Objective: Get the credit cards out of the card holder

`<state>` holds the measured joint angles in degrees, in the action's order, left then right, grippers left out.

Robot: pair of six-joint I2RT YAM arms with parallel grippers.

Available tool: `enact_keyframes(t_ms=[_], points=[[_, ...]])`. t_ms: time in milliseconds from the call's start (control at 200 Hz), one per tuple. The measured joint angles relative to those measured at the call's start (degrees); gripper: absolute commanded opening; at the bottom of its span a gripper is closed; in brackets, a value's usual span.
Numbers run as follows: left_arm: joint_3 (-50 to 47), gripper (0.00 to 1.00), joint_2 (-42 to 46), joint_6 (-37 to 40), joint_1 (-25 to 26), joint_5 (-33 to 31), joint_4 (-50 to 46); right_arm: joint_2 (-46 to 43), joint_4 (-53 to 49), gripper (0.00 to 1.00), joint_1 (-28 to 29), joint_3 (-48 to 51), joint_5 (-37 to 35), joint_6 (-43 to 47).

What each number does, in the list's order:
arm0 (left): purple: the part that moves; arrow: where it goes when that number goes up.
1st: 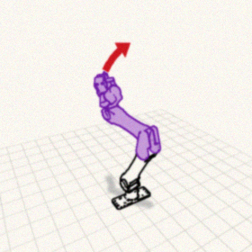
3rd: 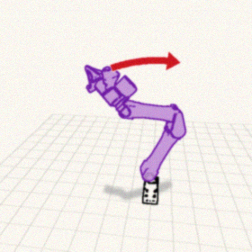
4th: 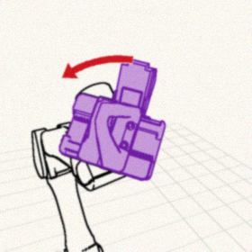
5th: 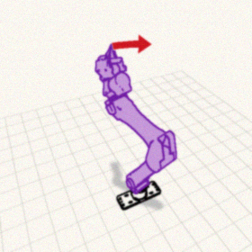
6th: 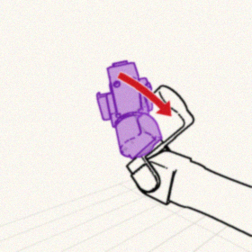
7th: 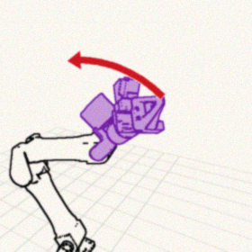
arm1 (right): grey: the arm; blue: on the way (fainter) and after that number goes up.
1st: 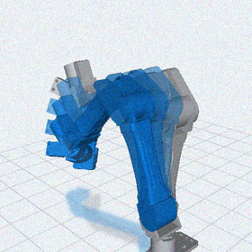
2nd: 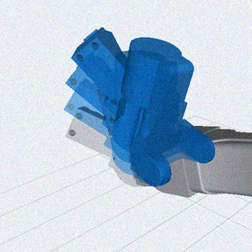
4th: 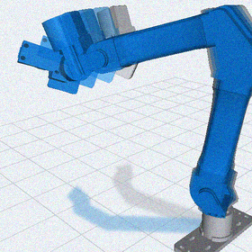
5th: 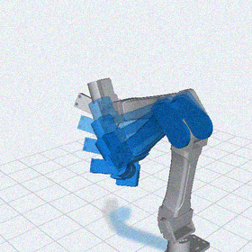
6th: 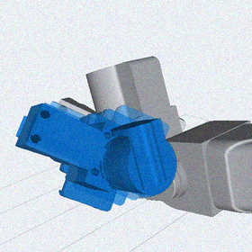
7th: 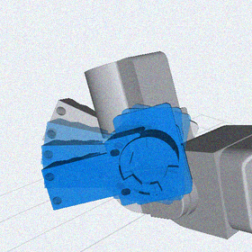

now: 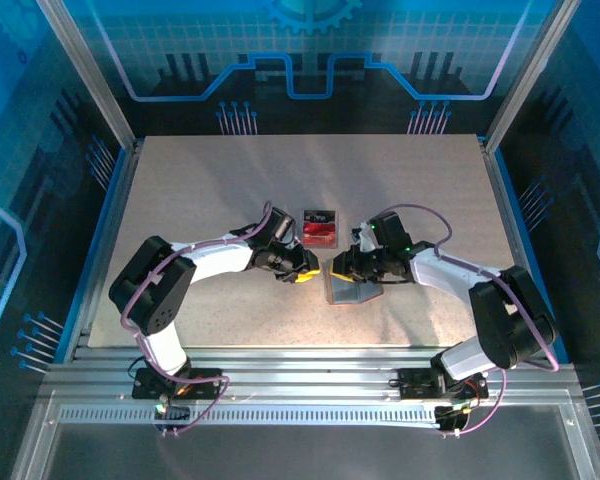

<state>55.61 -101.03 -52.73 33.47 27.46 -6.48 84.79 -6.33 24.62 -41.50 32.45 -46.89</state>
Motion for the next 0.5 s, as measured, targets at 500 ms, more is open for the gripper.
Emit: enact_keyframes(t_ms=[500], points=[[1.0,0.14,-5.7,-4.4,4.2,2.4,5.8,-0.2,2.4,0.22,-0.7,3.5,-1.5,-2.4]])
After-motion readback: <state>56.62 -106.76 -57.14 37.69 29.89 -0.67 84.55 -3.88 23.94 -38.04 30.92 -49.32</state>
